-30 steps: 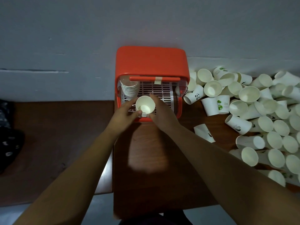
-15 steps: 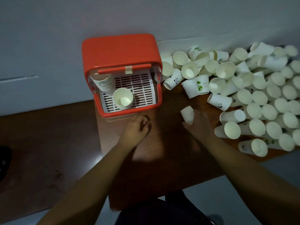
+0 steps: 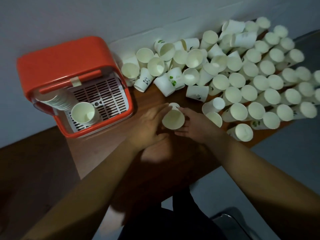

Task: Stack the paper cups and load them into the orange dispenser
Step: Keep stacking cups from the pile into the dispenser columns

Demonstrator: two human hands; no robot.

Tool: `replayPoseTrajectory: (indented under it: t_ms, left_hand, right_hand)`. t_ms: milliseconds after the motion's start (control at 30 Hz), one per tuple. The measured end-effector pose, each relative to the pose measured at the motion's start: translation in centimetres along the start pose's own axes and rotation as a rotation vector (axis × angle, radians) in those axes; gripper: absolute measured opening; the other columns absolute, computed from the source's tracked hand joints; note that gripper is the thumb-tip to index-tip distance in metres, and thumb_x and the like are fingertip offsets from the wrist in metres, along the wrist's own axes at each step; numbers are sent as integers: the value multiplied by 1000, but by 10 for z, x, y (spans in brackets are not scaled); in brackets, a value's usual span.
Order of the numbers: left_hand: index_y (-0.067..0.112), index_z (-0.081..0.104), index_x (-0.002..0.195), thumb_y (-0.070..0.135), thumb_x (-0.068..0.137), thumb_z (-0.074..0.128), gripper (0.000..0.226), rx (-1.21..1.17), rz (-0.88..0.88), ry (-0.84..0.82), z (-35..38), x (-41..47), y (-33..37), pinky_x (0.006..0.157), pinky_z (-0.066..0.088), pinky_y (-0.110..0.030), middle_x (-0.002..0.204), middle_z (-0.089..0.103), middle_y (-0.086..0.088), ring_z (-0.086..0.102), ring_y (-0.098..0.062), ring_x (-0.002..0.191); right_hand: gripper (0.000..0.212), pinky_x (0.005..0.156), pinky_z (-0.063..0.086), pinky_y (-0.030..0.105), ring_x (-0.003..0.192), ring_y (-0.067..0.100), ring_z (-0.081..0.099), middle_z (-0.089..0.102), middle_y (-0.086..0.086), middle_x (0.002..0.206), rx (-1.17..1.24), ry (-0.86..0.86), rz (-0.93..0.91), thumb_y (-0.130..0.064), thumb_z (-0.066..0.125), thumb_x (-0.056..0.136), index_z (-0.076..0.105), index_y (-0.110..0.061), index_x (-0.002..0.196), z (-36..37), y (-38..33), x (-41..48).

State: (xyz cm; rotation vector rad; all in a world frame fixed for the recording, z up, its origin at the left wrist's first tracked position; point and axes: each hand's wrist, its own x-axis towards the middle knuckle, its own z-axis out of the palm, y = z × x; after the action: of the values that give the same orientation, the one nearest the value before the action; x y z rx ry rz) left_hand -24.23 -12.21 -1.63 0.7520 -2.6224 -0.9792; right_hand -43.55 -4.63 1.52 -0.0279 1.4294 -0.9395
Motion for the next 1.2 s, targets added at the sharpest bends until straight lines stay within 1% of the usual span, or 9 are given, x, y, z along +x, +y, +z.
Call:
replayPoseTrajectory:
  t_ms: [167, 267, 367, 433, 600, 767, 900, 1033, 1200]
  left_hand:
    - [13, 36, 152, 31, 79, 82, 88, -4, 30, 83, 11, 32, 35, 108, 40, -39, 147, 46, -9, 45, -25, 132]
    - [11, 42, 147, 32, 79, 80, 81, -46, -32, 135, 17, 48, 44, 104, 43, -44, 142, 51, -7, 48, -25, 129]
    - [16, 42, 146, 44, 78, 78, 82, -209, -193, 222, 23, 57, 51, 107, 38, -32, 142, 51, -3, 47, -18, 132]
    - [18, 38, 149, 41, 77, 80, 86, -248, -280, 240, 29, 59, 52, 111, 37, -36, 147, 46, -2, 43, -18, 136]
    - [30, 37, 148, 44, 76, 77, 83, -311, -394, 244, 41, 57, 53, 110, 42, -47, 147, 44, 5, 42, -17, 137]
    - [17, 45, 139, 26, 72, 77, 75, -256, -410, 300, 46, 46, 63, 101, 33, -13, 139, 37, -3, 37, -8, 126]
    - [13, 45, 138, 25, 69, 74, 76, -227, -454, 351, 42, 36, 62, 96, 30, -5, 137, 35, -3, 37, -10, 125]
    - [12, 42, 142, 9, 76, 81, 77, -224, -512, 385, 35, 18, 60, 95, 32, -11, 138, 36, -4, 37, -10, 124]
    - [11, 42, 141, 15, 74, 81, 77, -243, -577, 468, 19, -13, 56, 97, 36, -24, 137, 42, -4, 39, -10, 122]
  right_hand:
    - [56, 91, 53, 44, 102, 33, 69, 71, 18, 112, -94, -7, 47, -58, 50, 93, 53, -14, 127, -29, -12, -18]
    - [49, 86, 56, 41, 97, 27, 71, 73, 15, 106, -247, 39, -38, -54, 51, 95, 60, -11, 116, -49, -22, -38]
    - [33, 82, 51, 30, 95, 13, 63, 66, -2, 105, -718, 351, -373, -42, 60, 93, 59, -16, 114, -83, -21, -48]
    - [51, 88, 48, 34, 106, 18, 57, 60, 3, 116, -1023, 497, -622, -40, 69, 85, 55, -15, 127, -104, -15, -47]
    - [80, 101, 43, 42, 125, 30, 46, 44, 13, 138, -1453, 485, -586, -51, 69, 80, 35, -14, 142, -127, 4, -19]
    - [69, 94, 45, 40, 119, 33, 51, 47, 17, 137, -1614, 471, -638, -36, 64, 87, 34, -12, 144, -132, 20, 3]
    - [70, 98, 44, 41, 124, 34, 47, 44, 19, 140, -1673, 478, -649, -35, 64, 87, 33, -16, 147, -136, 23, 7]
    - [72, 97, 43, 40, 121, 31, 49, 47, 16, 137, -1727, 423, -689, -43, 64, 85, 36, -16, 146, -134, 22, 7]
    - [81, 94, 47, 39, 118, 32, 53, 51, 16, 132, -1668, 323, -735, -43, 75, 77, 39, -11, 142, -103, 18, 3]
